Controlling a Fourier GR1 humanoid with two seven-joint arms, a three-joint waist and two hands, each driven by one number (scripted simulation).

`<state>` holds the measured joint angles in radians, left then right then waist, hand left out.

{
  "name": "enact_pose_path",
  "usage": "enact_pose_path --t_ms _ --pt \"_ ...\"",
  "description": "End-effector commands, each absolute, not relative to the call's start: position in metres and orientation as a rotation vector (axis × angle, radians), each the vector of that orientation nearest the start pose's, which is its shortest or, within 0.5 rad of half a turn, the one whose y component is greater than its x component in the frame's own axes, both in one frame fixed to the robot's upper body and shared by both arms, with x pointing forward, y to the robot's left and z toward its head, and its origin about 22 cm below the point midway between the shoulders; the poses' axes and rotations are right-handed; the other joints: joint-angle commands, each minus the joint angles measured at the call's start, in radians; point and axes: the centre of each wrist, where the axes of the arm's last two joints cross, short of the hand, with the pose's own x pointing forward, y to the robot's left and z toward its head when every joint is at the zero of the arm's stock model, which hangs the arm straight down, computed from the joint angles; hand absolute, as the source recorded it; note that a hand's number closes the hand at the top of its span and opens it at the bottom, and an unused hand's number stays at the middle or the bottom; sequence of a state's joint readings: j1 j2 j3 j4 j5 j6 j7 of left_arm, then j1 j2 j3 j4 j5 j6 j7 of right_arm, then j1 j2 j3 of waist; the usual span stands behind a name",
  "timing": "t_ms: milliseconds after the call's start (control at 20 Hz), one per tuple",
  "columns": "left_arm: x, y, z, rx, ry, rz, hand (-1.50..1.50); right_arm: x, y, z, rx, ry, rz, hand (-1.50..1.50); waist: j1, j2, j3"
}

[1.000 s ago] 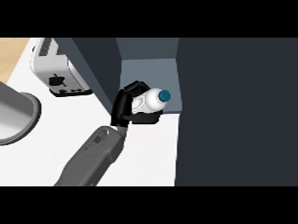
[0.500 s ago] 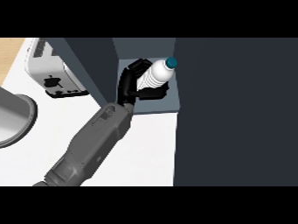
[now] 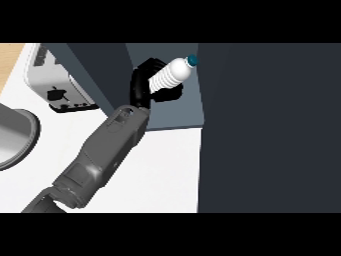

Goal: Pick up the bottled water, place it into the cabinet and close the cabinet

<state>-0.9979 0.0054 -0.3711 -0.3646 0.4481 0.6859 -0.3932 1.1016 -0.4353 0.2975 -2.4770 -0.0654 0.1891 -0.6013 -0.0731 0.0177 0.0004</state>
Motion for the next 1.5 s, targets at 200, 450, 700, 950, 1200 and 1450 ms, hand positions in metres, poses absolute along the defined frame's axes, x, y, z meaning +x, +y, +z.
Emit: enact_pose_path --t_ms 200,450,700,950,1200,1450 --pt "0.424 0.096 0.024 0.633 -1.653 -0.138 -1.5 0.017 -0.245 0.119 0.302 -1.953 0.181 -1.5 -0.004 0.009 -0.001" --pt "0.432 0.109 0.035 0.562 -1.734 -0.091 -1.5 0.016 -0.247 0.12 0.323 -1.942 0.2 -1.5 -0.001 0.011 -0.003" --pt "0.436 0.089 0.064 0.362 -1.915 0.095 1.5 0.014 -0.237 0.12 0.336 -1.953 0.2 -1.5 0.006 0.005 -0.006" --pt "0.429 0.08 0.058 0.046 -1.969 0.118 1.5 0.018 -0.244 0.12 0.334 -1.954 0.226 -1.5 0.008 0.006 -0.003" --pt "0.426 0.075 0.058 -0.001 -1.96 0.111 1.5 0.018 -0.242 0.138 0.359 -1.941 0.244 -1.5 0.014 -0.008 -0.002" --pt "0.412 0.063 0.056 -0.129 -1.924 0.081 1.5 0.018 -0.229 0.141 0.348 -1.954 0.241 -1.5 0.026 -0.018 -0.002"
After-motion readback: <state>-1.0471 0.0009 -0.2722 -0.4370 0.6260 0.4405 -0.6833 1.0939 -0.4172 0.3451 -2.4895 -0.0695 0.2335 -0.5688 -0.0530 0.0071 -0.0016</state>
